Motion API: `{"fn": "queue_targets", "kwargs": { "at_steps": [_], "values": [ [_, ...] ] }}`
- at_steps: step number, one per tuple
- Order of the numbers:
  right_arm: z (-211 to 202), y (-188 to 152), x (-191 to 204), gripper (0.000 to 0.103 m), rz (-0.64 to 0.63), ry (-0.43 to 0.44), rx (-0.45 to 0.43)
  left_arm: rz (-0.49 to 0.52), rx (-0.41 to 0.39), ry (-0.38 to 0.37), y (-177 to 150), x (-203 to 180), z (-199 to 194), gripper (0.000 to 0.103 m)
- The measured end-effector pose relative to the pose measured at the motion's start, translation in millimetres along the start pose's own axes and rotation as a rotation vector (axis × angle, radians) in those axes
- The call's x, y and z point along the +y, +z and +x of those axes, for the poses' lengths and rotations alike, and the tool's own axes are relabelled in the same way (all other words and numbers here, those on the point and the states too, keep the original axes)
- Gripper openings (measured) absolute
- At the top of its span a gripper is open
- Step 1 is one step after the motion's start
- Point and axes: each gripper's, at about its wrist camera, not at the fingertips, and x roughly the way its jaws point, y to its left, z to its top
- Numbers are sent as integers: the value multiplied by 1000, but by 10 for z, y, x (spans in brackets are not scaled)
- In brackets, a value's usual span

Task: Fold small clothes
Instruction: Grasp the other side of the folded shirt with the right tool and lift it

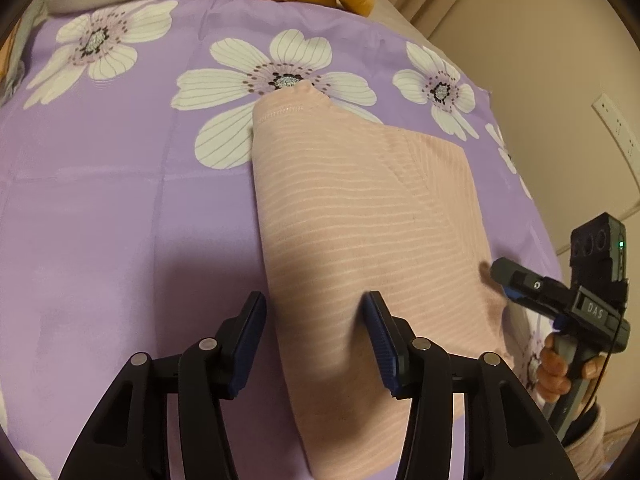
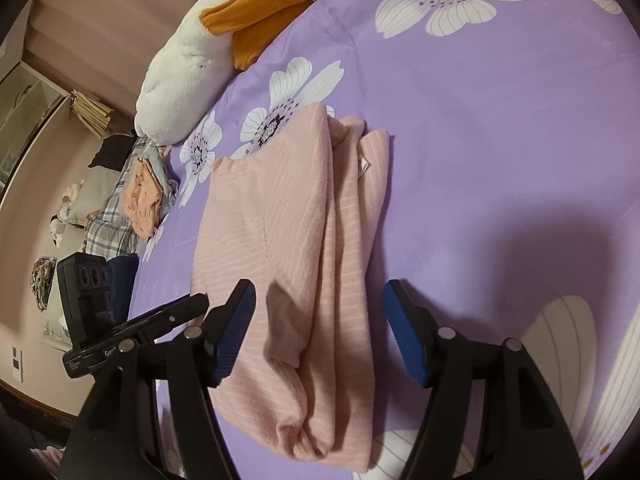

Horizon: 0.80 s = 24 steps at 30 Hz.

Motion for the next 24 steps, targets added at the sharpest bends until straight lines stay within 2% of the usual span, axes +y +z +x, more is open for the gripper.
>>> {"fn": "queue_targets", "kwargs": {
  "at_steps": [9, 24],
  "values": [
    [181, 69, 58, 67, -13, 27, 24, -18, 16, -24, 60, 10, 95, 49],
    [399, 159, 198, 67, -77, 20, 41, -25, 18, -31, 173, -46, 249, 56]
  ]
}}
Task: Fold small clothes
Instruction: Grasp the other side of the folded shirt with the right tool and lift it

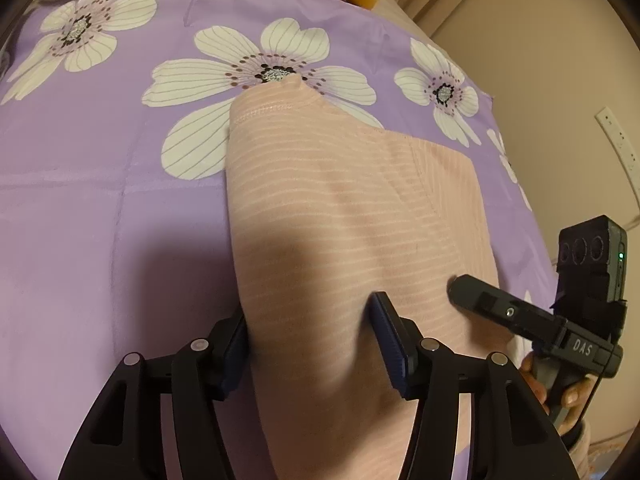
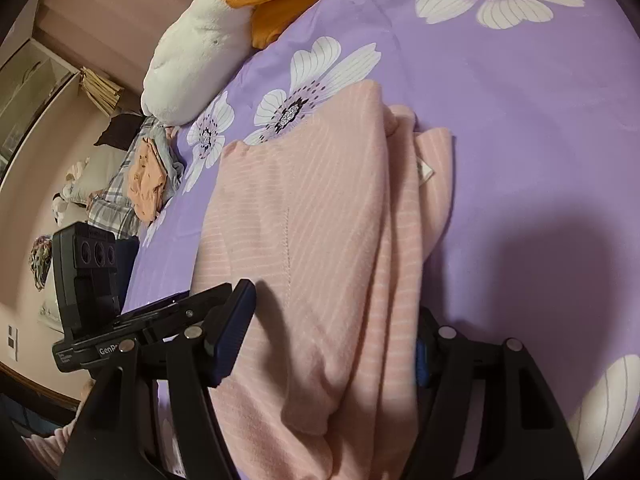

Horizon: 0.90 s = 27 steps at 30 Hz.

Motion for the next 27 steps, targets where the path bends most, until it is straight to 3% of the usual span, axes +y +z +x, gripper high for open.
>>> {"fn": "queue_targets", "kwargs": {
  "at_steps": [7, 15, 27],
  "values": [
    [93, 46, 80, 59, -57, -27, 4, 10, -4, 11, 46, -54, 67, 58],
    [91, 33, 219, 36, -125, -69, -35, 37, -12, 31, 37, -125, 70, 56],
    [-42, -28, 529, 31, -206, -84, -107, 74, -38, 34, -8, -211, -37, 43]
  ]
}}
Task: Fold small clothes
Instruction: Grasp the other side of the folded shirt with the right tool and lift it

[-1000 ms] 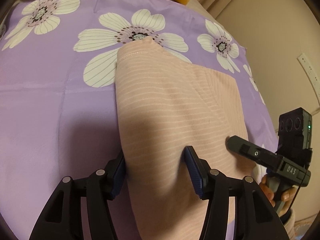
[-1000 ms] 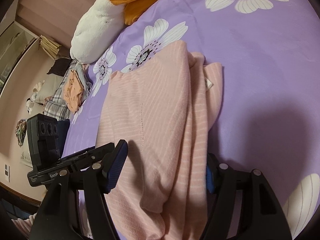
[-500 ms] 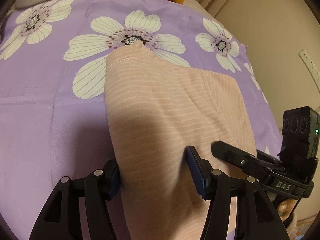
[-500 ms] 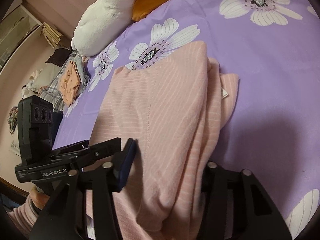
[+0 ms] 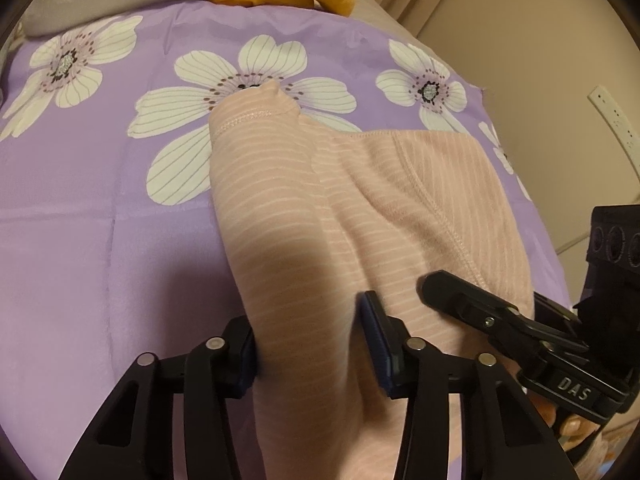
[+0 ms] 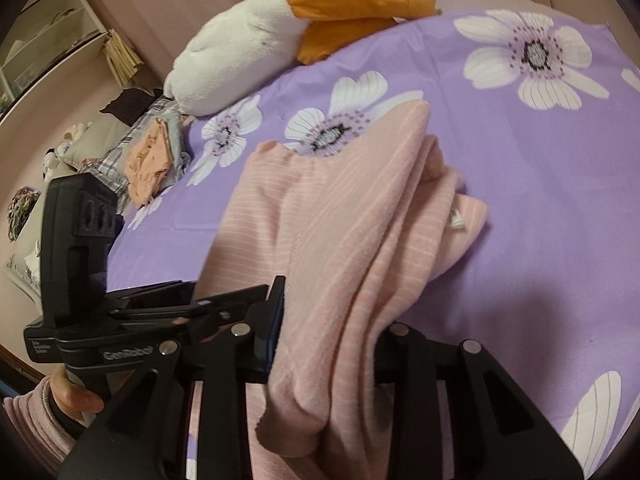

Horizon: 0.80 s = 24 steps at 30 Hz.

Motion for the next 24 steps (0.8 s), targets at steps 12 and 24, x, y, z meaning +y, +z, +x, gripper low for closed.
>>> {"fn": "queue_targets", "kwargs": {
  "at_steps": [12, 24],
  "values": [
    [-155, -48, 379, 30, -67, 24, -27, -9, -31, -23, -99, 37, -240, 34],
    [-336, -131, 703, 30, -113, 66, -44, -6, -86, -13, -261, 105, -707, 34]
  ]
}}
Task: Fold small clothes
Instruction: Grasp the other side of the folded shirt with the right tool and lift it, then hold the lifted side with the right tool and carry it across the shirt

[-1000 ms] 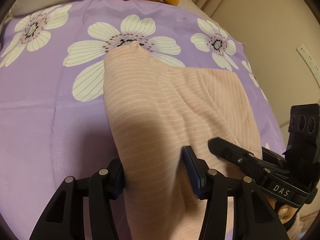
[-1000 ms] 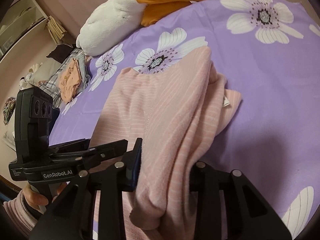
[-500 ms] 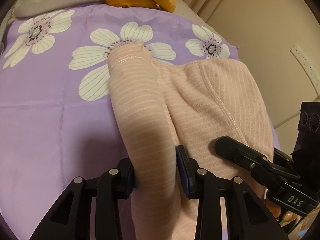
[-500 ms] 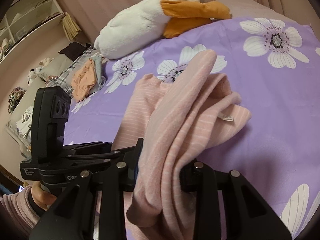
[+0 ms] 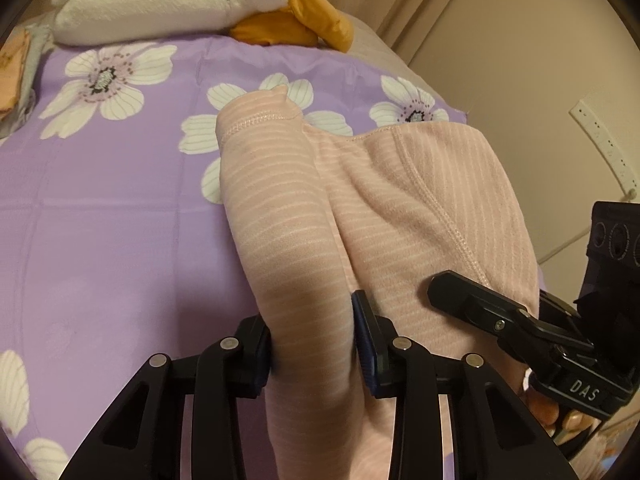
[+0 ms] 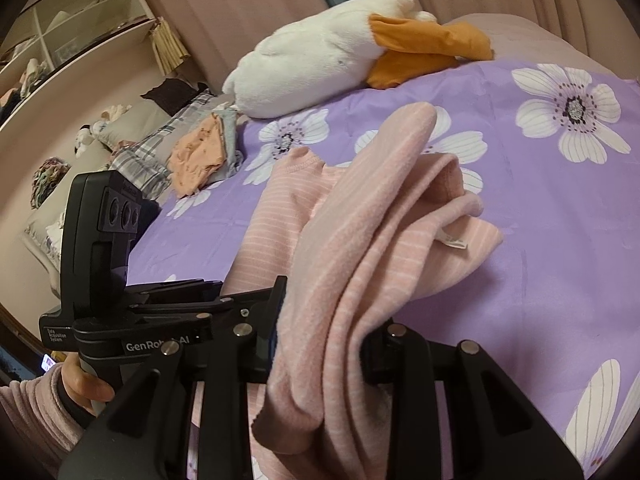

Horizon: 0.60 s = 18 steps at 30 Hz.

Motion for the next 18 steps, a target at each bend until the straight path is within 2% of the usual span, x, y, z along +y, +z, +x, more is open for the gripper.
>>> {"fn": "queue_targets", "kwargs": {
  "at_steps": [18],
  "values": [
    [-20, -13, 616, 30, -82, 71, 8, -30, -93, 40, -262, 218, -729, 34]
  ]
}}
